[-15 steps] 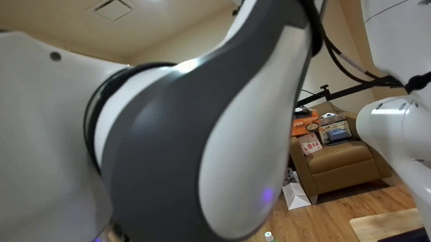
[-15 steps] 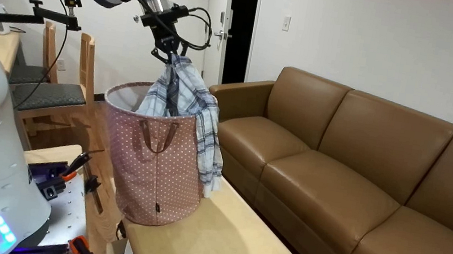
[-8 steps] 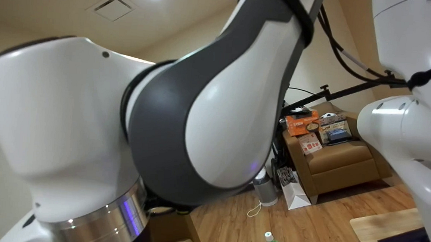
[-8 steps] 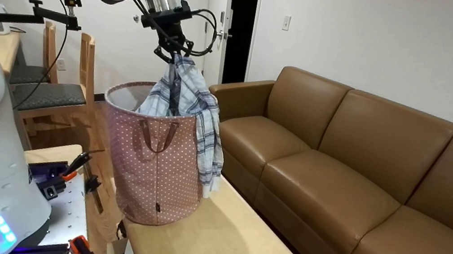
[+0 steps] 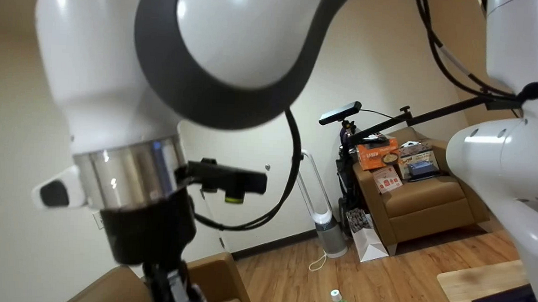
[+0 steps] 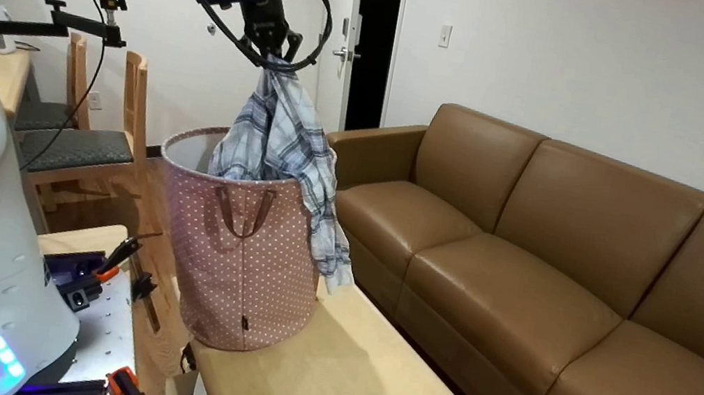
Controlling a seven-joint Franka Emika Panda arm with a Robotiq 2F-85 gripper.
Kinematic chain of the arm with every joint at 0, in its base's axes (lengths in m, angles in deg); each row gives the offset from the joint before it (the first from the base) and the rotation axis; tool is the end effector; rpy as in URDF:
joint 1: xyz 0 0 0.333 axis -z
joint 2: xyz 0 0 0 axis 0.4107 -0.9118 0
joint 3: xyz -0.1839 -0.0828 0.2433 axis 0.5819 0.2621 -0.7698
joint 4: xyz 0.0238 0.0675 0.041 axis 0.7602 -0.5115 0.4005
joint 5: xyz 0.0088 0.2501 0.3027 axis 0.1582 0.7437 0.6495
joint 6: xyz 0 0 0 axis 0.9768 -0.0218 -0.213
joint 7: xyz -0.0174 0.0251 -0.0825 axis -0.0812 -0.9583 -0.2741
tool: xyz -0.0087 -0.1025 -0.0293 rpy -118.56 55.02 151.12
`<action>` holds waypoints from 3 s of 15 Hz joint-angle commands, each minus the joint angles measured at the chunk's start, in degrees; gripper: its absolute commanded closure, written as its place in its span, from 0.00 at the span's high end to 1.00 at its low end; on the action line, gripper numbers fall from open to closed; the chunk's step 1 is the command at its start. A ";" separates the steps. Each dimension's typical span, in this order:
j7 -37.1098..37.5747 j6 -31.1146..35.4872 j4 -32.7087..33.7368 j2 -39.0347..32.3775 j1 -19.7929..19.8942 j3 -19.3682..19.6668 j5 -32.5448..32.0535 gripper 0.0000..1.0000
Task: Remove three things from the carrier bag and put them on the table
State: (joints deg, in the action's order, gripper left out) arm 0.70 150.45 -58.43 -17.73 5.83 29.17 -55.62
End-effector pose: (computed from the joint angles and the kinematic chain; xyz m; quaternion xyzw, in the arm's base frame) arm 0.3973 0.2114 0.4844 0.9004 0.4162 0.0979 0.0808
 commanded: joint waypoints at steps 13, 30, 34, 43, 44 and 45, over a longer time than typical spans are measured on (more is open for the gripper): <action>7.86 -4.08 -6.70 21.89 8.51 9.04 3.65 0.01; 10.22 2.95 -5.31 26.42 18.34 16.46 3.28 0.01; 9.91 11.10 -10.93 16.53 18.31 16.56 2.55 0.01; 7.64 17.68 -13.50 1.41 22.77 22.15 6.49 0.01; 9.57 16.56 -14.28 2.58 24.31 20.51 3.96 0.03; 9.04 16.77 -14.25 1.90 24.29 21.02 4.67 0.03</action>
State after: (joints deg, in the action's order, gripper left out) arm 10.16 167.36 -72.76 -15.80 29.21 51.12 -51.54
